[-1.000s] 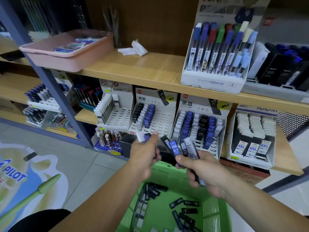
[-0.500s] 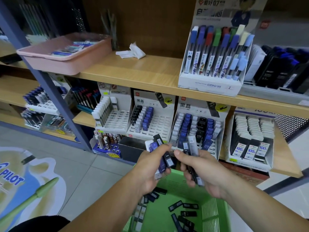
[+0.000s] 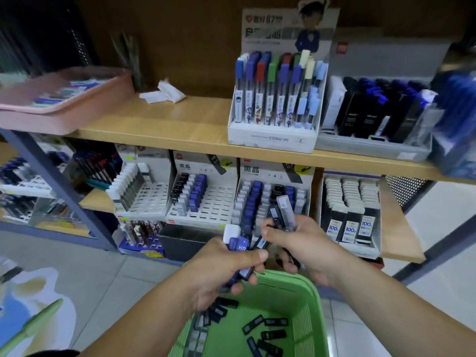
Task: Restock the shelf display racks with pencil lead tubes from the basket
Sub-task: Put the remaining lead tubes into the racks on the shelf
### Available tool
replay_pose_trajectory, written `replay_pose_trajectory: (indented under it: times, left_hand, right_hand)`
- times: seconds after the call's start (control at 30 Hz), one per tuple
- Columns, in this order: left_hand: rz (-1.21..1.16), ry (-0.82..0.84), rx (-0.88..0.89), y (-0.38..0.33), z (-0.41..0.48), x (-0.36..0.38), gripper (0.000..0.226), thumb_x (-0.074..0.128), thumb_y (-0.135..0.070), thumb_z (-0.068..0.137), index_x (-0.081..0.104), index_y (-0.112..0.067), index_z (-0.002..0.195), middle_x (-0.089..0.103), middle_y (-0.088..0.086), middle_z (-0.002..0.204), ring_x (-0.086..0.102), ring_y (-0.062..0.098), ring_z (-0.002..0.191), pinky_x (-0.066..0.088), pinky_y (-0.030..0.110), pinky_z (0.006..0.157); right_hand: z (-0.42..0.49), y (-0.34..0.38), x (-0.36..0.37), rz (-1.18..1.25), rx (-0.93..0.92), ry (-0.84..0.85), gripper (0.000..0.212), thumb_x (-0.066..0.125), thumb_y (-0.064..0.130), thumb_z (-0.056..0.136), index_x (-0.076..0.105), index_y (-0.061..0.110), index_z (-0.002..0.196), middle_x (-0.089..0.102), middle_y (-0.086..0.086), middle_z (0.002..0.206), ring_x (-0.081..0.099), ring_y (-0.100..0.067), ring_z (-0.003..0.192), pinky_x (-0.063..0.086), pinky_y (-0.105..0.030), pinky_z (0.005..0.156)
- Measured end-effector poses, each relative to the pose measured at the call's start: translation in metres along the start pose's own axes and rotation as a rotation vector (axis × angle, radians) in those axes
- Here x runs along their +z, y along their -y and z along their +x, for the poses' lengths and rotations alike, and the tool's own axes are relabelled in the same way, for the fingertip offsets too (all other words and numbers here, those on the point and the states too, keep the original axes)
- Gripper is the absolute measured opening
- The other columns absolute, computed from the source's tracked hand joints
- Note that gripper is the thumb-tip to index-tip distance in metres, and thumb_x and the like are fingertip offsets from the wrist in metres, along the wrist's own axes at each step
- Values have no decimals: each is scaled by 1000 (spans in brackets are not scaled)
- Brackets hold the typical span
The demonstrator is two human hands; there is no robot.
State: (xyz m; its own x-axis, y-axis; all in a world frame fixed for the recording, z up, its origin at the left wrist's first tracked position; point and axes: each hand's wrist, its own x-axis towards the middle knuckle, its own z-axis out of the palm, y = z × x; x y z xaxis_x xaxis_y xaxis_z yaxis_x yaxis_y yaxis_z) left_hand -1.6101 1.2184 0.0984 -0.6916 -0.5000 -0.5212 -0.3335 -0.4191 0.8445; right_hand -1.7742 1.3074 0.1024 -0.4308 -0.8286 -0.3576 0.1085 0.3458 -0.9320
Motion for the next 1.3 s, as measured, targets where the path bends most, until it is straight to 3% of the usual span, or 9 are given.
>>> replay_pose_trajectory:
  times: [0.1,0.27,0.33,0.4,0.5,0.7,0.83,1.0,1.3]
  left_hand:
    - [-76,-162,28,-1,7,4,27,83,-16,85,75,0,105,76,14,83,58,16,58,35,27,49]
    - [-177,-238,71,-6,18,11,19,78,-9,89,71,-1,105,65,17,72,50,14,43,33,20,34]
    - [-104,-249,90,-9,25,14,19,80,-18,89,72,-3,99,64,16,70,48,17,46,35,20,36]
    - [-6,-283,109,-11,33,19,23,80,-24,89,73,-2,93,63,14,66,48,20,48,38,22,41]
    - [46,-319,126,-13,44,29,36,81,-27,86,71,8,90,63,11,61,49,21,48,41,24,47]
    - [63,-219,114,-23,47,39,38,81,-35,87,72,2,78,61,10,61,48,22,50,41,23,47]
    - [34,-189,130,-27,49,36,39,77,-40,91,71,-3,80,60,10,63,49,22,52,43,23,47]
    - [109,-167,127,-18,50,29,19,79,-16,90,70,-6,105,62,9,65,54,20,54,44,29,50]
    - [121,-137,96,-22,38,18,22,78,-5,87,71,-1,107,73,7,72,62,18,61,42,29,46]
  right_hand:
    - [-3,-2,-23,23,87,-101,22,76,14,92,64,3,107,67,-9,71,40,-16,44,29,-24,41]
    - [-9,-14,-43,-121,174,-4,25,79,18,89,61,6,103,73,-11,74,38,-16,45,30,-25,43]
    - [-8,-20,-44,-220,100,-42,26,83,21,85,65,10,99,63,-9,69,44,-15,47,36,-29,42]
    - [-8,-19,-43,-355,-64,-87,23,87,23,81,70,15,93,68,-11,78,58,-11,58,52,-37,57]
    - [-8,-16,-38,-410,-204,-65,28,93,30,72,72,24,89,74,3,86,67,-6,74,55,-28,72]
    - [2,-13,-38,-460,-294,-106,16,84,21,83,69,25,88,65,5,67,53,-9,57,47,-34,54]
    - [7,-8,-35,-140,-133,-115,7,74,11,92,68,15,92,54,-5,58,47,-17,45,34,-27,42]
    - [8,1,-35,147,9,-161,17,76,5,89,61,2,96,54,-13,58,46,-22,46,29,-28,43]
    - [13,16,-49,-199,-114,-252,13,79,14,90,70,11,99,60,3,52,50,-14,43,39,-24,42]
